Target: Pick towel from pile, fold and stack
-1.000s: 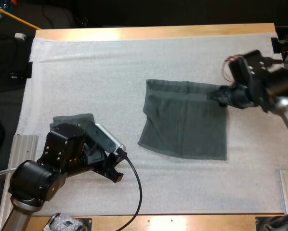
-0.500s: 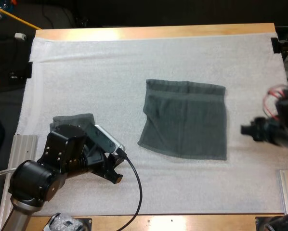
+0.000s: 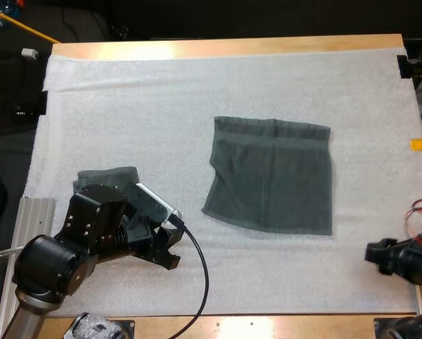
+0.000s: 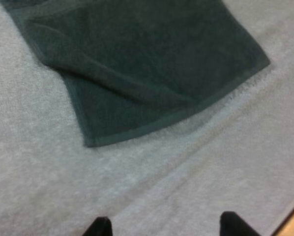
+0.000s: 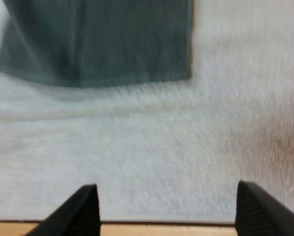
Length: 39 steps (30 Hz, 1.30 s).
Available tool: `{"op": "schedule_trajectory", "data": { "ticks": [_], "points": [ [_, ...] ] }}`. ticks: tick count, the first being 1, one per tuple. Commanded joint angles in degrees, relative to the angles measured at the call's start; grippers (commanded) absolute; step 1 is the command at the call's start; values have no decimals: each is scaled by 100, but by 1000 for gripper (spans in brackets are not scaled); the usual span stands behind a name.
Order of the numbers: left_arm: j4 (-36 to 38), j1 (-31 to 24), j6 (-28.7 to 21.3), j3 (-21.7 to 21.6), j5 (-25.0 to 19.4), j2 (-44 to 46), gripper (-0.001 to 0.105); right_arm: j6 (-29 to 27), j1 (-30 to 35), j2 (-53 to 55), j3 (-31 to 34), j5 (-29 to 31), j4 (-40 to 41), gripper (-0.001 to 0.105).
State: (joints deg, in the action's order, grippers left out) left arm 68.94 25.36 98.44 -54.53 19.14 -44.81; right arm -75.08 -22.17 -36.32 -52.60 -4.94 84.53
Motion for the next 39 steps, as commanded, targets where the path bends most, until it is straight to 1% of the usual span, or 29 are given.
{"op": "schedule_trajectory", "data": {
  "ticks": [1,4,8,12,15,19,22,25,26,30,39],
  "points": [
    [31,-4,52,-26,74,21,46,114,-9,13,181,-81,-135,58],
    [31,-4,52,-26,125,21,46,319,-9,15,776,-256,-756,58],
    [31,-4,66,-26,124,21,46,786,-9,-71,1566,-317,-1751,58],
    [31,-4,66,-26,124,21,46,1100,-9,-367,2117,-616,-2548,58],
    [31,-4,66,-26,124,21,46,1216,-9,-679,2366,-646,-3127,58],
    [31,-4,70,-26,124,21,46,1434,-9,-1114,2505,-615,-3839,58],
    [31,-4,94,-26,124,21,46,1713,-9,-1509,2516,-358,-4292,57],
    [31,-4,292,-26,124,21,46,1969,-9,-1933,2516,-263,-4673,52],
    [31,-4,321,-26,124,21,46,2034,-9,-2115,2516,-264,-4803,49],
    [48,-4,326,-26,124,21,46,2102,-9,-2660,2516,-264,-5052,42],
    [62,-4,326,-26,124,21,46,2142,-9,-3455,2516,-253,-5475,42]
  ]
}}
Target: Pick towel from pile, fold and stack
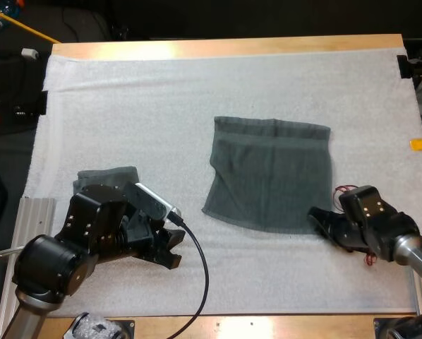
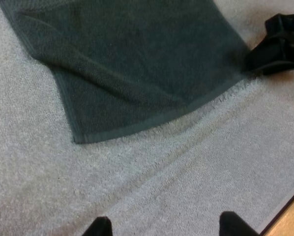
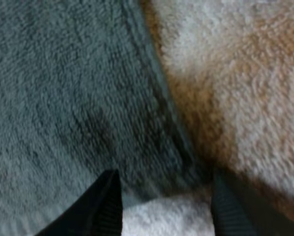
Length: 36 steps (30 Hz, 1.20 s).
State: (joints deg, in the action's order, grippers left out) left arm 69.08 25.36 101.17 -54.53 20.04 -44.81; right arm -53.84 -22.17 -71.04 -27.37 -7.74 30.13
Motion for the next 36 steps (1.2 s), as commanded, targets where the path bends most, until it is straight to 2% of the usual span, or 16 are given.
{"op": "schedule_trajectory", "data": {
  "ticks": [1,4,10,13,17,20,25,30,36],
  "points": [
    [48,-4,53,-26,34,21,46,43,-9,-21,-8,26,-85,42],
    [48,-4,53,-26,34,21,46,261,-9,-150,-8,88,-183,42],
    [48,-4,53,-26,34,21,46,309,-9,-321,-8,132,-138,40],
    [31,-4,53,-26,34,21,46,309,-9,-320,-8,132,-66,29],
    [-15,-4,47,-26,34,13,46,249,-9,-320,-8,132,34,8],
    [-62,-4,38,-26,34,-57,46,186,-17,-294,-8,108,134,0],
    [-378,-4,38,151,77,-304,46,-166,-13,-10,-8,109,384,0],
    [-834,-4,64,384,586,-884,46,-280,-13,390,-8,109,700,0],
    [-1374,-4,404,387,638,-1831,46,-436,-13,646,-8,144,953,0]
  ]
}}
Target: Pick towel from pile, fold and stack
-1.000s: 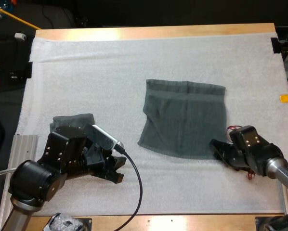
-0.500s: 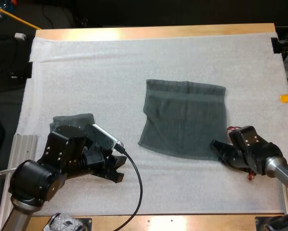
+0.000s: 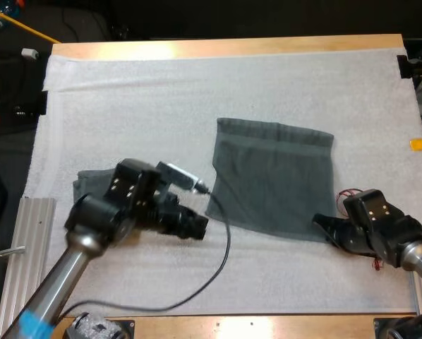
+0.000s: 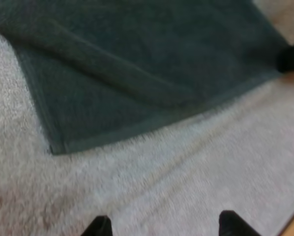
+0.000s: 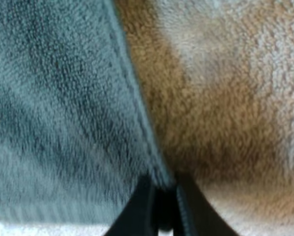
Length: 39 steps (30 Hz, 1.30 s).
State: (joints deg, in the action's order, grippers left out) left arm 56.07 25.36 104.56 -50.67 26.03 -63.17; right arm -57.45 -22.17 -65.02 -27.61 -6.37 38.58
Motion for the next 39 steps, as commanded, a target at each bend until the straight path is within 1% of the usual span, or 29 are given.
{"op": "schedule_trajectory", "data": {
  "ticks": [1,8,18,22,26,30,39],
  "points": [
    [-163,-4,65,1,39,-117,46,-76,-13,45,17,7,116,0],
    [-739,-4,104,1,39,-1257,46,-76,-13,45,17,7,129,0],
    [-1433,-4,104,1,39,-2483,46,-76,-13,45,17,7,129,0],
    [-1624,-4,104,1,35,-2781,46,-76,-13,45,17,7,129,0],
    [-1839,-4,104,1,-95,-2989,46,-76,-13,45,17,7,129,0],
    [-1996,-4,104,1,-123,-3134,46,-76,-13,45,17,12,117,0],
    [-1906,-4,104,-4,-135,-3575,46,-89,-13,45,17,13,117,0]
  ]
}}
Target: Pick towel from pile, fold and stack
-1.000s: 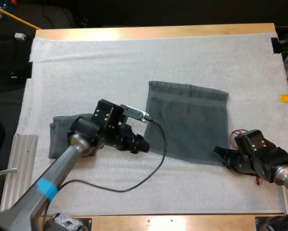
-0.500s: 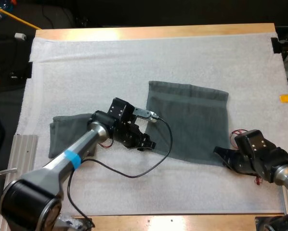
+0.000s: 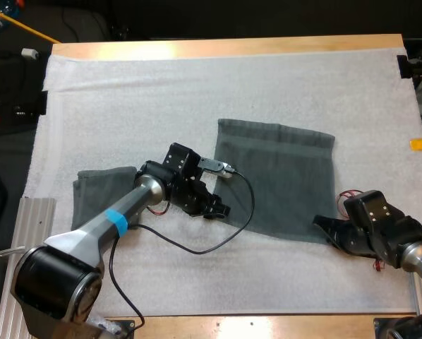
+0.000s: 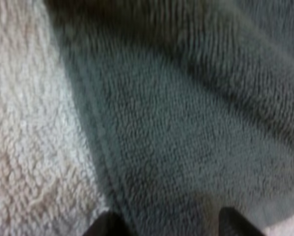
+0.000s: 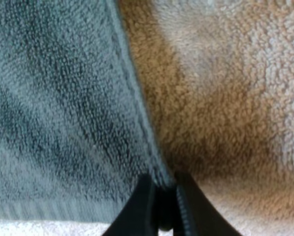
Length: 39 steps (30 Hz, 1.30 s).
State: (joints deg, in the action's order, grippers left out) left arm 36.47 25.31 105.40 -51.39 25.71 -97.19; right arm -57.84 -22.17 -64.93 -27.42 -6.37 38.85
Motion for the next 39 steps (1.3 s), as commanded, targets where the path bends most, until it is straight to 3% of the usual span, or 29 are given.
{"op": "schedule_trajectory", "data": {
  "ticks": [1,7,12,17,24,27,33,39],
  "points": [
    [66,1,20,56,-91,-176,46,-50,-13,36,-2,13,90,0],
    [168,23,20,46,31,-175,41,-50,-13,36,-2,13,13,0],
    [305,26,20,46,31,-175,18,-50,-13,36,-2,13,7,0],
    [410,34,20,46,31,-175,1,-50,-13,36,-2,13,7,0],
    [640,137,-166,46,31,108,0,-104,-13,36,-9,-132,7,0],
    [852,138,-303,46,31,545,0,-378,-13,74,-65,-361,7,0],
    [1851,227,-847,46,61,1552,0,-418,-62,725,-279,-688,646,0],
    [2755,954,-1098,46,-102,2050,0,-355,-719,1702,-482,-798,1257,0]
  ]
}}
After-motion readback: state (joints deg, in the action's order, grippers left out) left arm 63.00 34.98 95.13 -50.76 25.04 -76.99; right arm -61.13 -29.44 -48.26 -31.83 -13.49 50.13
